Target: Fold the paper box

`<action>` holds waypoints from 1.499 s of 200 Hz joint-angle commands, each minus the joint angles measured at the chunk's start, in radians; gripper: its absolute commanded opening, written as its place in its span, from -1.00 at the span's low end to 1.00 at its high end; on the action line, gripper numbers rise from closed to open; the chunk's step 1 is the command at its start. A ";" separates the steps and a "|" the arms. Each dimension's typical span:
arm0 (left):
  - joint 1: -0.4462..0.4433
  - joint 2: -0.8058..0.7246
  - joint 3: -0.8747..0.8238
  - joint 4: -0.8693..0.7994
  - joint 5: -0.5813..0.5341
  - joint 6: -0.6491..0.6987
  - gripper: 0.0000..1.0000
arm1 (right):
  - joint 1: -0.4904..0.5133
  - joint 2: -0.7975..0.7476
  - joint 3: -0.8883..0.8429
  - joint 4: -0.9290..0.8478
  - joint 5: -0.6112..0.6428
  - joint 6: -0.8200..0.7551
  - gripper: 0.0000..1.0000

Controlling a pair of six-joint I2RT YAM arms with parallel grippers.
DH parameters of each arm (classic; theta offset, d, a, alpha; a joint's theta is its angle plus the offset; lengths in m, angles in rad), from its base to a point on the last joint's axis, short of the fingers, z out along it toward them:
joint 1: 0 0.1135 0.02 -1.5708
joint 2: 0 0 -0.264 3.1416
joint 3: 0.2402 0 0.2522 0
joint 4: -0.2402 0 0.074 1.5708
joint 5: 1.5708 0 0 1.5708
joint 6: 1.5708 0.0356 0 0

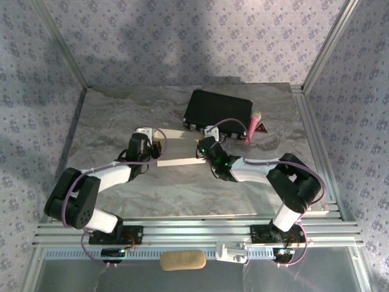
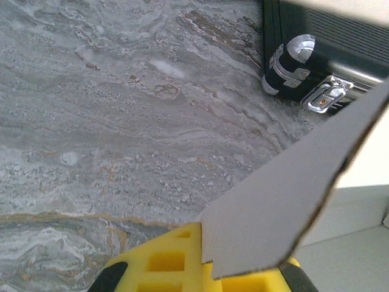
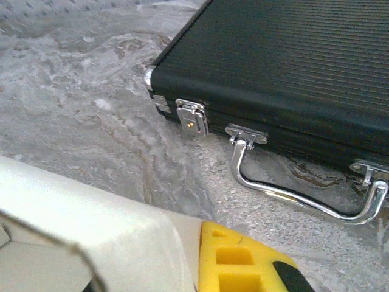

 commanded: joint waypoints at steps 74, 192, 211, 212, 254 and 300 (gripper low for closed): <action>-0.118 -0.060 -0.121 0.009 -0.081 -0.076 -1.00 | 0.039 -0.079 -0.109 0.017 0.025 -0.045 -1.00; -0.350 -0.043 -0.155 -0.061 -0.402 -0.104 -1.00 | 0.087 -0.201 -0.117 -0.220 0.096 0.040 -0.32; -0.388 -0.018 -0.135 -0.083 -0.453 -0.088 -1.00 | 0.087 -0.244 -0.122 -0.264 0.079 0.067 -0.15; -0.389 -0.016 -0.134 -0.083 -0.456 -0.087 -1.00 | 0.087 -0.247 -0.122 -0.267 0.079 0.068 -0.15; -0.447 0.044 -0.097 -0.106 -0.539 -0.073 -1.00 | 0.087 -0.365 -0.130 -0.373 0.029 0.127 0.04; -0.468 0.072 -0.072 -0.110 -0.554 -0.063 -1.00 | 0.089 -0.504 -0.160 -0.454 0.003 0.185 0.08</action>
